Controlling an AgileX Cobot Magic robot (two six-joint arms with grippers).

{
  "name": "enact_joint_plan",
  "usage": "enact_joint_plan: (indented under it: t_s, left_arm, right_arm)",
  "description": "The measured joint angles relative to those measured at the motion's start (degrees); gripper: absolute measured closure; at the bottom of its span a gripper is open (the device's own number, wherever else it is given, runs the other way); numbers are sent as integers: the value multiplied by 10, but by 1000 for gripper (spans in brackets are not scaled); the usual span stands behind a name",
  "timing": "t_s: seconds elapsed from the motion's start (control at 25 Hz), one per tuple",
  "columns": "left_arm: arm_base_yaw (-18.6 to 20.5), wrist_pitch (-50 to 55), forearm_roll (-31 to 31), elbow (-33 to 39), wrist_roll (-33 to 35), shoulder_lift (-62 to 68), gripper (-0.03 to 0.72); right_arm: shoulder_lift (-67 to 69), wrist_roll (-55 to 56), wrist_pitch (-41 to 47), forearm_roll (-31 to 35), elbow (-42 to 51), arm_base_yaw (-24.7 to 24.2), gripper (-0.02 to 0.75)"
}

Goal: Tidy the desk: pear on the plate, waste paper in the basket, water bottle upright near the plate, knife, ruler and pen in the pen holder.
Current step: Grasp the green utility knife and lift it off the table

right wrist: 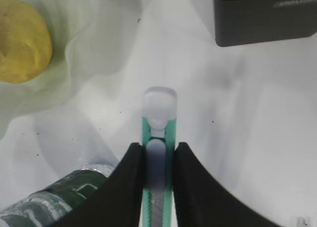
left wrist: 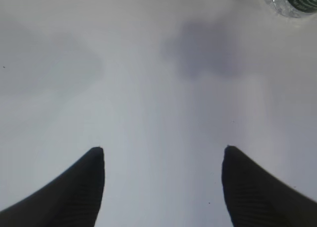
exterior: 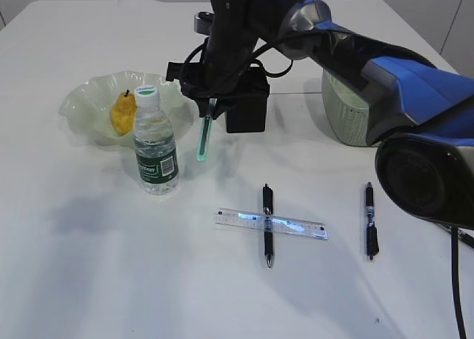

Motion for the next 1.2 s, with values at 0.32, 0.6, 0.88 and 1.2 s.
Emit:
enact_joint_plan:
  t_s: [0.32, 0.6, 0.88, 1.2]
  left_arm:
    - [0, 5, 0, 0, 0, 0, 167]
    - [0, 8, 0, 0, 0, 0, 167]
    - [0, 8, 0, 0, 0, 0, 167]
    - [0, 9, 0, 0, 0, 0, 167]
  right_arm:
    - [0, -49, 1, 0, -7, 0, 612]
    - [-12, -77, 2, -30, -7, 0, 612]
    - [-42, -103, 3, -54, -8, -6, 612]
    - [-82, -138, 4, -59, -1, -24, 612]
